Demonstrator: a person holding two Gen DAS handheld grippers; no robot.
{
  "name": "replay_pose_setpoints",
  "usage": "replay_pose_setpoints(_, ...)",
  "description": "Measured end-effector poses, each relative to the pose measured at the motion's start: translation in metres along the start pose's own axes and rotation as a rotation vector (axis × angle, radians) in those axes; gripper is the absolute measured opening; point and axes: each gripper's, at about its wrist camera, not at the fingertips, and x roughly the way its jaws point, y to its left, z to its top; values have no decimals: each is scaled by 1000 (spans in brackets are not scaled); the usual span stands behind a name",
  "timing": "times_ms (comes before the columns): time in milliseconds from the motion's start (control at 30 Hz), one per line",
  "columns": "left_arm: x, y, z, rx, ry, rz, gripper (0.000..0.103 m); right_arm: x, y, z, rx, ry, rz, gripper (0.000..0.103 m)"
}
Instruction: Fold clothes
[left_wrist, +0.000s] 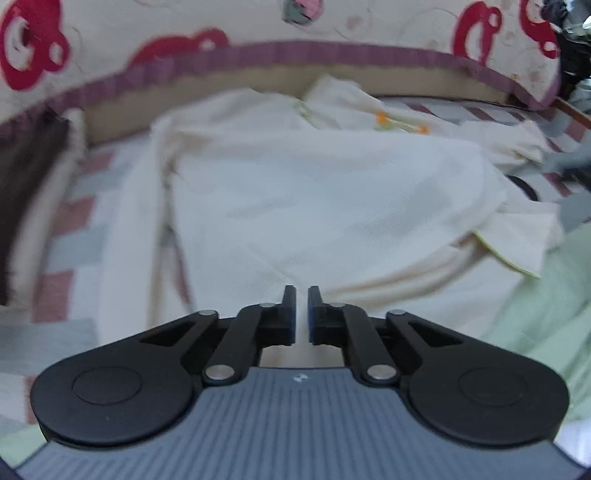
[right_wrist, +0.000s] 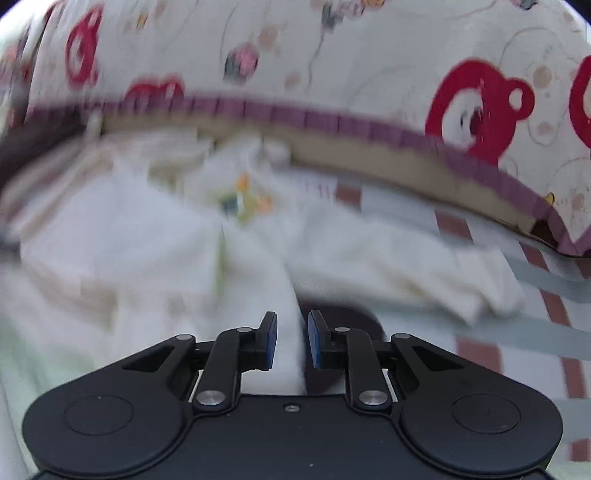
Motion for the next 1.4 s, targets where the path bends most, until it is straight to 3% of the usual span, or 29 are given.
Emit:
replay_pose_setpoints(33, 0, 3, 1, -9, -4, 19, 5, -4, -1, -9, -35, 28, 6, 27)
replay_pose_setpoints(100, 1, 10, 4, -41, -2, 18, 7, -9, 1, -23, -79, 63, 4, 55)
replay_pose_setpoints(133, 3, 15, 5, -72, 8, -18, 9, -11, 4, -28, -88, 71, 7, 57)
replay_pose_setpoints(200, 6, 21, 6, -107, 27, -83, 11, -13, 10, -37, -93, 84, 24, 57)
replay_pose_setpoints(333, 10, 13, 2, -83, 43, -134, 34, -9, 31, -36, -69, 63, 86, 57)
replay_pose_setpoints(400, 13, 9, 0, -77, 65, -154, 35, -1, 45, -31, -122, 53, 91, 57)
replay_pose_setpoints(533, 13, -6, -5, 4, 94, -116, 34, 17, 63, -27, -271, 7, -10, 57)
replay_pose_setpoints(567, 14, -7, -6, 14, 103, -105, 33, 21, 60, -25, -265, 7, -5, 51)
replay_pose_setpoints(600, 17, -7, -7, 12, 114, -98, 34, 24, 54, -22, -226, 11, 42, 23)
replay_pose_setpoints(633, 19, -7, -8, 7, 124, -92, 26, 25, 48, -18, -177, 11, 106, 5)
replay_pose_setpoints(667, 20, -5, -8, 2, 124, -89, 21, 24, 43, -13, -131, -4, 158, 1)
replay_pose_setpoints(733, 16, -2, -5, -6, 86, -72, 14, 18, 39, 0, -55, -58, 225, 1)
replay_pose_setpoints(867, 2, -8, 1, 18, -37, -43, 12, 11, 33, 37, 79, -143, 296, 1)
replay_pose_setpoints(967, 1, -11, 1, 27, -42, -21, 11, 13, 35, 66, 134, -175, 336, 1)
replay_pose_setpoints(1100, 5, -4, -2, -9, 10, -43, 14, 23, 52, 105, 98, -178, 355, 1)
replay_pose_setpoints(1233, 11, 0, -2, -33, 40, -54, 14, 47, 74, 133, 9, -103, 294, 1)
replay_pose_setpoints(1333, 11, 0, -3, -39, 46, -56, 14, 65, 81, 131, -27, -31, 191, 10)
replay_pose_setpoints(1400, 11, 1, -4, -48, 51, -59, 14, 69, 78, 122, -10, 9, 156, 25)
